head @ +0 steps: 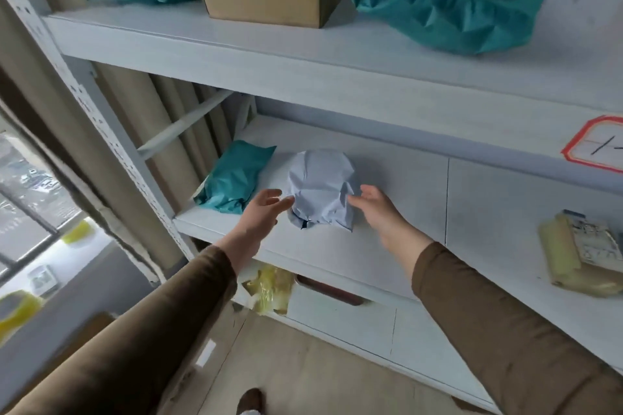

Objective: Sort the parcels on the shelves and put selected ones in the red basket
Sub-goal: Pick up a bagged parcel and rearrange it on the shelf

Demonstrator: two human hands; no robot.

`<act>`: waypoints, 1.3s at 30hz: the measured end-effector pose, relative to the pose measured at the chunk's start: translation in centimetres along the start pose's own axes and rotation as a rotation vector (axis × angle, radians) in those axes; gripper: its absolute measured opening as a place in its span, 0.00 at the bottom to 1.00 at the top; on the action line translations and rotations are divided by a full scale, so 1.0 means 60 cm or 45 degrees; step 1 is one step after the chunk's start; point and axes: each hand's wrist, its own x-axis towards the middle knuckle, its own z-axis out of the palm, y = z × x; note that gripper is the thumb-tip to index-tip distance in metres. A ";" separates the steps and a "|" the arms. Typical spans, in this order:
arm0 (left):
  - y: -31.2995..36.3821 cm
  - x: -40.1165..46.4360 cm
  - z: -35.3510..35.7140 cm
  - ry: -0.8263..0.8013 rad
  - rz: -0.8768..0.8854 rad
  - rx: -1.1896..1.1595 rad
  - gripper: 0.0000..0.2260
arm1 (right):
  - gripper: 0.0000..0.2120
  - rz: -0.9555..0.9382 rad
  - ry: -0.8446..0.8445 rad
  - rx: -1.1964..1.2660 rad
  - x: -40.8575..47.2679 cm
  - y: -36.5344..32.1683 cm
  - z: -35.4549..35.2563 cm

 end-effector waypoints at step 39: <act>-0.067 -0.069 -0.099 -1.025 -0.587 -0.730 0.25 | 0.14 -0.347 0.312 0.043 -0.268 -0.050 0.157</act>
